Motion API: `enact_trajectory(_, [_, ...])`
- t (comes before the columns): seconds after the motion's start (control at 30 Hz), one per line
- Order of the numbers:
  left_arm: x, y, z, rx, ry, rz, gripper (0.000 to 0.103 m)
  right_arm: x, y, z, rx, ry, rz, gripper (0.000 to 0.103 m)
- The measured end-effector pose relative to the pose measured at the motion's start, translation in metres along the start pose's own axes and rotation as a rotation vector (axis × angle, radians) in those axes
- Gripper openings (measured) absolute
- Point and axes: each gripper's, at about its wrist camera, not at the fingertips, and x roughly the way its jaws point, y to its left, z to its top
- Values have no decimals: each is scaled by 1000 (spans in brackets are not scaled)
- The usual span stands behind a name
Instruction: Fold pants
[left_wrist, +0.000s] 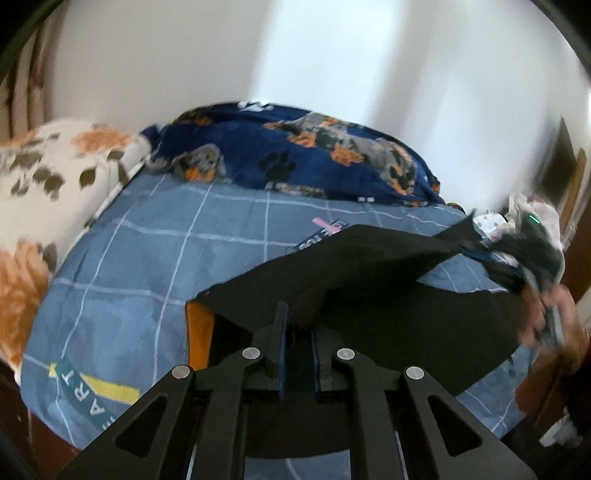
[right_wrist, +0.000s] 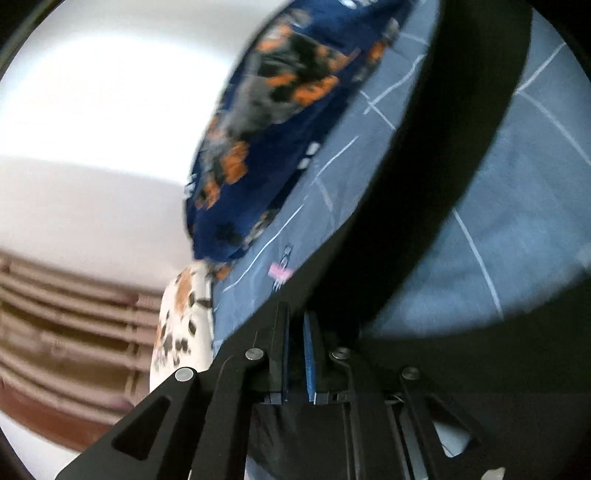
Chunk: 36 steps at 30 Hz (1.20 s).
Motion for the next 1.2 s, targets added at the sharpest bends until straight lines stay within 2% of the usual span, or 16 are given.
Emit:
enact_trajectory(0.1, [2, 3, -10, -1, 37, 10, 12, -28, 6, -48, -98, 0, -20, 6])
enact_trajectory(0.17, [3, -2, -23, 26, 61, 23, 12, -43, -5, -72, -113, 10, -25, 5])
enact_trajectory(0.27, [8, -5, -33, 30, 88, 24, 12, -55, -37, -101, -105, 29, -86, 5])
enact_trajectory(0.33, [12, -5, -37, 21, 101, 23, 12, -55, -53, -102, -58, 45, -45, 6])
enact_trajectory(0.4, [13, -4, -35, 0, 99, 16, 12, -53, -66, -89, 36, 51, 70, 9])
enact_trajectory(0.43, [11, -5, -32, -3, 89, 16, 12, -49, -68, -78, 66, 48, 96, 18])
enact_trajectory(0.47, [9, -5, -30, -2, 76, 16, 12, -44, -69, -71, 71, 57, 105, 34])
enact_trajectory(0.5, [7, -6, -27, -3, 69, 17, 12, -36, -71, -55, 81, 60, 96, 72])
enact_trajectory(0.53, [6, -5, -25, -6, 63, 18, 12, -34, -73, -46, 104, 29, 92, 86])
enact_trajectory(0.63, [4, -3, -19, -19, 53, 14, 12, -14, -78, -19, 156, 3, 124, 87])
enact_trajectory(0.73, [5, -1, -17, -26, 53, 16, 12, 7, -75, 1, 150, 3, 120, 86])
enact_trajectory(0.8, [7, 0, -16, -31, 60, 18, 12, 26, -73, 14, 136, 18, 102, 75])
enact_trajectory(0.87, [9, 1, -16, -32, 66, 20, 13, 37, -73, 19, 126, 49, 64, 7])
enact_trajectory(0.93, [10, 3, -16, -23, 70, 35, 13, 39, -70, 20, 114, 56, 29, 8])
enact_trajectory(1.07, [12, 21, -21, -49, 105, 60, 14, -1, -44, -8, -26, -14, 29, 7])
enact_trajectory(1.2, [14, 39, -32, -89, 148, 85, 16, -42, -34, -70, -98, 18, -2, 7])
